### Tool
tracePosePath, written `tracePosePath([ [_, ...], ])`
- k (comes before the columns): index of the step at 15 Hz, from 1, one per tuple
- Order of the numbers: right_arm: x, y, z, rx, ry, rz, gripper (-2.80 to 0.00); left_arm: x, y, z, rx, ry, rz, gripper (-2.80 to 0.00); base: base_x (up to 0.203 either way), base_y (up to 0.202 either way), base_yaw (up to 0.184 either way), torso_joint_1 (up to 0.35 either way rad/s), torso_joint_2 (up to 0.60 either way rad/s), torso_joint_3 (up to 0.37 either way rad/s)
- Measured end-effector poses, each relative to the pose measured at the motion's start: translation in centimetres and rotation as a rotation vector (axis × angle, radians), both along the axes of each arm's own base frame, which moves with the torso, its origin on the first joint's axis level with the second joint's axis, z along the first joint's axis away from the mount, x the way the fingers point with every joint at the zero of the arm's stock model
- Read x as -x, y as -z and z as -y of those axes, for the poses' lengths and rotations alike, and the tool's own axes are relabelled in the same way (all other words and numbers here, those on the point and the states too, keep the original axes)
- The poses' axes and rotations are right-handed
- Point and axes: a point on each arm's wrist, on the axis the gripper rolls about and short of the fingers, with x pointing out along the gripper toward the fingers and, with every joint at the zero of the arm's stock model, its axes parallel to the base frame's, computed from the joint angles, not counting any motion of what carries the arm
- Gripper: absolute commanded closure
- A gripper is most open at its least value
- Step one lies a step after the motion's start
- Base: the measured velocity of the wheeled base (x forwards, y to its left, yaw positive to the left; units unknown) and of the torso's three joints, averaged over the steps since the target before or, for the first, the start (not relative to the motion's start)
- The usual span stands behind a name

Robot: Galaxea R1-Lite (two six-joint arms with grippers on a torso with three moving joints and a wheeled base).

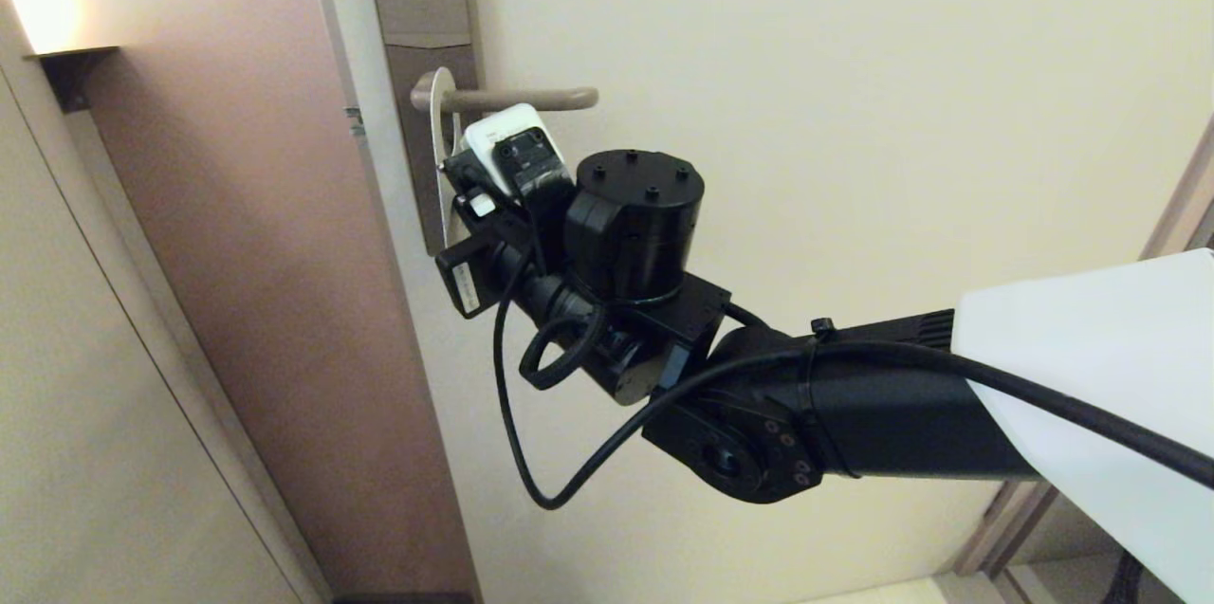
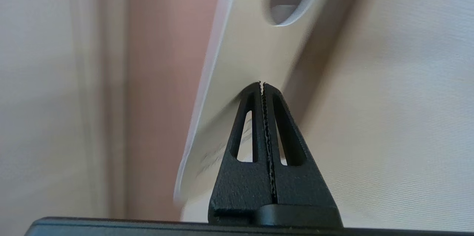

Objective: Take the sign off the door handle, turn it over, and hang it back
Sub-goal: Hang the sign back with the other side facing out

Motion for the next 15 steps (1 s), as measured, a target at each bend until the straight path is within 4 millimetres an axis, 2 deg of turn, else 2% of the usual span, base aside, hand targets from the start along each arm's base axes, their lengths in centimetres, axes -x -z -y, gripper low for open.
tracePosePath([
  [4,2.0,-0.7,-1.1,0.003,-0.062,-0.003,0.00,0.0,0.0,0.0,0.001,0.000,0.001,0.00,0.000,0.000,0.000,0.000,0.00,0.000],
  [7,2.4,-0.5,-1.5,0.006,-0.079,-0.005,0.00,0.0,0.0,0.0,0.001,0.000,0.000,0.00,0.000,0.000,0.000,0.000,0.00,0.000],
  [11,2.1,-0.3,-2.2,-0.010,-0.079,0.010,0.00,0.0,0.0,0.0,0.001,0.000,0.001,0.00,0.000,0.000,0.000,0.000,0.00,0.000],
  [15,0.9,-0.6,-3.0,-0.053,-0.060,0.041,0.00,0.0,0.0,0.0,0.000,0.000,0.000,0.00,0.000,0.000,0.000,0.000,0.00,0.000],
])
